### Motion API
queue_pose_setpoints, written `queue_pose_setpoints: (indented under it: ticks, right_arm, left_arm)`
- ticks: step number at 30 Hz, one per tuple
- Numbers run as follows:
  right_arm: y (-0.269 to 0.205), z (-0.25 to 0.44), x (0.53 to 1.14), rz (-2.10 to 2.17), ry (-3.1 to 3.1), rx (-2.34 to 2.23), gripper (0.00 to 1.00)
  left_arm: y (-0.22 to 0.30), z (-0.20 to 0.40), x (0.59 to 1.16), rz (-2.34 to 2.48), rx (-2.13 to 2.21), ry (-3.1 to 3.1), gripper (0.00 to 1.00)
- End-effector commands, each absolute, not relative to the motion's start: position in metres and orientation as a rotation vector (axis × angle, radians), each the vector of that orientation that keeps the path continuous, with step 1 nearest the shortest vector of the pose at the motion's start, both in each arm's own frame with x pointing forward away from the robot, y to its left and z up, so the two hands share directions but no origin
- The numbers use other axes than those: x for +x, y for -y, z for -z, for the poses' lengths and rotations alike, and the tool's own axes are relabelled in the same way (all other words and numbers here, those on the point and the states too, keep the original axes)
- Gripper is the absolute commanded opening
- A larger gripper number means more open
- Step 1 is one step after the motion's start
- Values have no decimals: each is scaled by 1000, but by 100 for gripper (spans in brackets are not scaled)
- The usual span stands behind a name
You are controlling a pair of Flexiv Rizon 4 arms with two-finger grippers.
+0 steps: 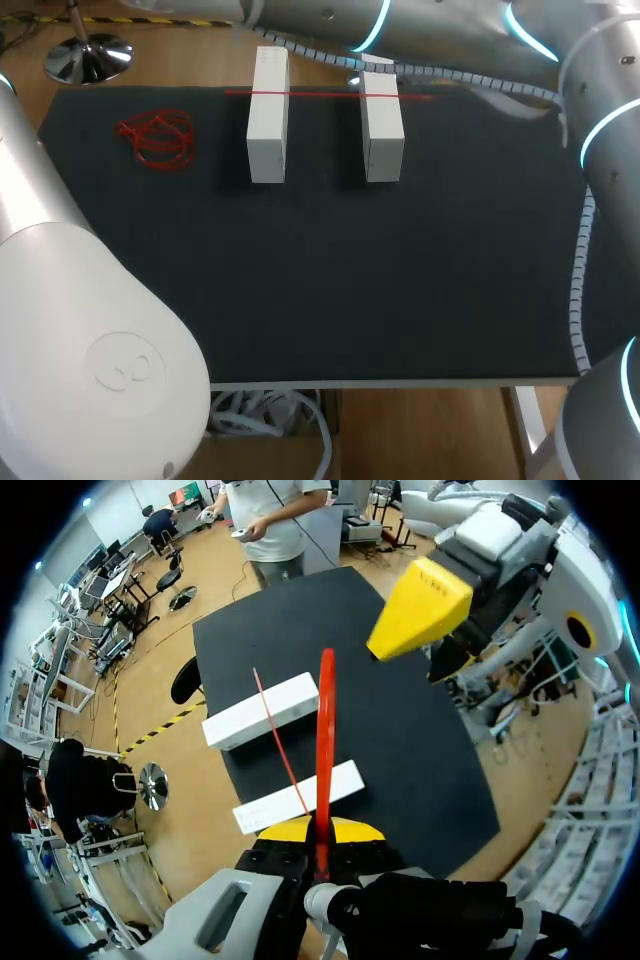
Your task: Grab the tape and strap the tape.
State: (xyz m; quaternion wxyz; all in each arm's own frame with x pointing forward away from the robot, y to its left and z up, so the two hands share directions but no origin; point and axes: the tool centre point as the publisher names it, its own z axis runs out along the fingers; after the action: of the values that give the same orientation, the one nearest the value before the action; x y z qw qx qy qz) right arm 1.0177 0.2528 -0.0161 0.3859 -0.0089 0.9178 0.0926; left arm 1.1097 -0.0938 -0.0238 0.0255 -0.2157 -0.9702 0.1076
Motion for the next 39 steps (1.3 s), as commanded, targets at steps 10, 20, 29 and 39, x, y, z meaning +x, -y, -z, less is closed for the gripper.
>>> queue_pose_setpoints:
  ticks: [10, 20, 29, 39]
  right_arm:
    - [-251, 15, 1018, -238, -2341, -27, 100]
    - [-251, 15, 1018, -238, -2341, -27, 100]
    - [-251, 15, 1018, -238, -2341, -27, 100]
    - [-251, 15, 1018, -238, -2341, -27, 100]
  left_arm:
    - [94, 23, 1110, -330, -667, 2997, 0]
    - [79, 41, 1116, -227, -619, 2991, 0]
    - [28, 65, 1133, -2, -396, 2999, 0]
    - [-27, 89, 1147, 157, -166, 2944, 0]
